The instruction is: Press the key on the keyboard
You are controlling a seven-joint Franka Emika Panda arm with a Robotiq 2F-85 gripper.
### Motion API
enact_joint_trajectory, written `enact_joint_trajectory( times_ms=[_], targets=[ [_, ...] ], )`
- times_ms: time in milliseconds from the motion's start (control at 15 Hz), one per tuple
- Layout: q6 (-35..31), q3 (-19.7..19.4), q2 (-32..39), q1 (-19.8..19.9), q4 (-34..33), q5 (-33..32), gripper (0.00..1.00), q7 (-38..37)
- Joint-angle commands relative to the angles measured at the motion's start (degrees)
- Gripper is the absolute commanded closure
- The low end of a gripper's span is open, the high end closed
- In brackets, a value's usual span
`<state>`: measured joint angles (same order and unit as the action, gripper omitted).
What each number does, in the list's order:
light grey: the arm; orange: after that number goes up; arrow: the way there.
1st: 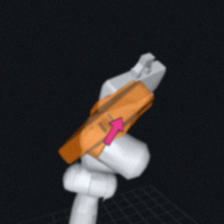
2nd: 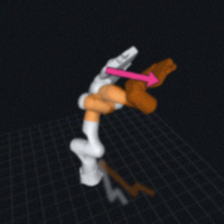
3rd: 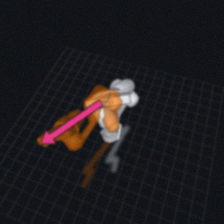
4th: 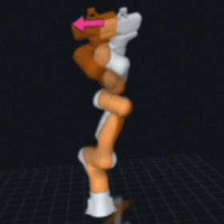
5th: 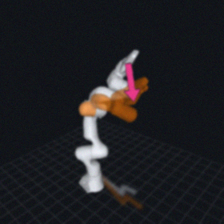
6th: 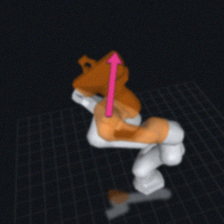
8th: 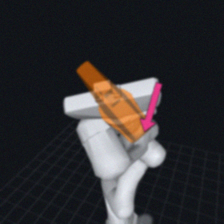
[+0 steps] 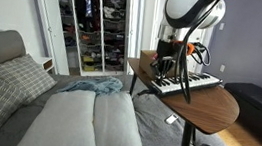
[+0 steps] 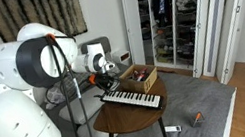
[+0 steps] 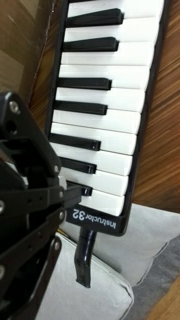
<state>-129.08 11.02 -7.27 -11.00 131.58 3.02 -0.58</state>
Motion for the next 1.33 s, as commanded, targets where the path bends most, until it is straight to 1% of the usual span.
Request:
enact_joint_trajectory(
  times_ms=[0,400,1267],
  targets=[
    [-1.43,0.10,0.77,0.25,-0.27,-1.09,1.00,-1.54],
    [-2.66,0.11,1.20,0.35,-0.20,-1.29,1.00,-1.58],
    [-2.20,0.09,1.90,0.42,-0.24,-1.49,1.00,-1.60]
  ],
)
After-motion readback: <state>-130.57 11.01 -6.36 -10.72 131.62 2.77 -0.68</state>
